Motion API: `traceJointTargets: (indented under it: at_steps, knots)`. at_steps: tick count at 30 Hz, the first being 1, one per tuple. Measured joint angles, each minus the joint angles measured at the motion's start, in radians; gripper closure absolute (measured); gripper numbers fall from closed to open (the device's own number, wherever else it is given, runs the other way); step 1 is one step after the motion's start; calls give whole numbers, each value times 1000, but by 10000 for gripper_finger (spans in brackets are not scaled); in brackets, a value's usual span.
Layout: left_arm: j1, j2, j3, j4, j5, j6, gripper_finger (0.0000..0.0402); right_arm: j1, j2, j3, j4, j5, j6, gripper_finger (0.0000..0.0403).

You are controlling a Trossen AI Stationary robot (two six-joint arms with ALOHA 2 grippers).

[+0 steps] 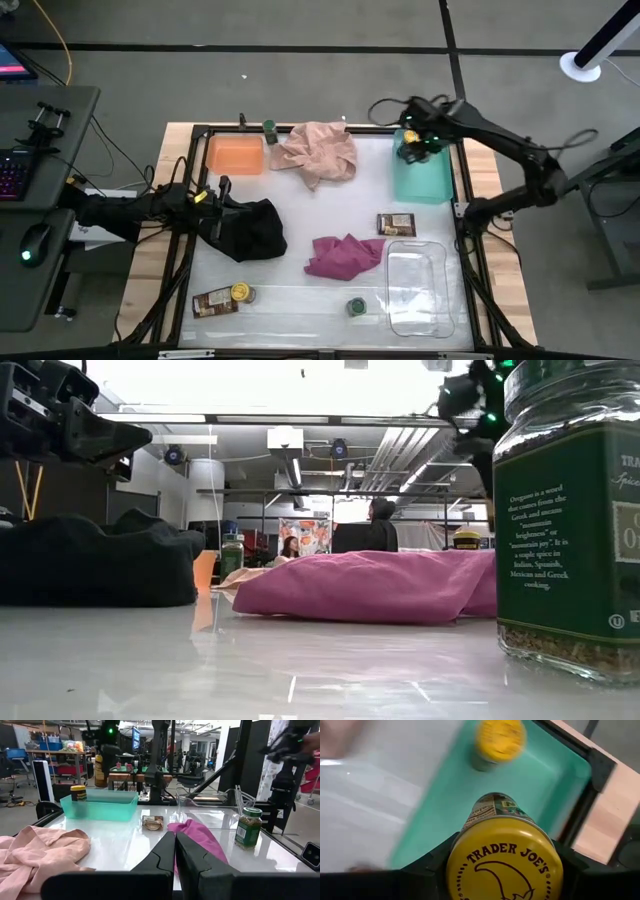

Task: Sort spices by type
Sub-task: Put the right yellow seasoning bottle into the blue bin

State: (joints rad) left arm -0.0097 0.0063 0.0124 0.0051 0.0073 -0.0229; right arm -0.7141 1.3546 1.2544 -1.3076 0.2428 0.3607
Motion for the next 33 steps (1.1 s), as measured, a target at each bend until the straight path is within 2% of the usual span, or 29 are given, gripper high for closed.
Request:
traceJointTargets:
  at_steps: [4,9,13,21,24,31,33]
  knots:
    - [0,0,0,0,0,0,401,-145,-34,-96,125,0,-102,198]
    - [0,0,0,0,0,0,401,-258,10,-163,267,-32,-137,198]
    - [0,0,0,0,0,0,401,-265,70,-169,386,-44,-154,198]
    - [0,0,0,0,0,0,401,-289,203,-172,425,-90,-80,198]
    - [0,0,0,0,0,0,401,-289,213,-172,466,-130,-38,198]
    - [0,0,0,0,0,0,401,-294,213,-172,452,-139,1,198]
    - [0,0,0,0,0,0,401,-294,213,-172,451,-142,6,179]
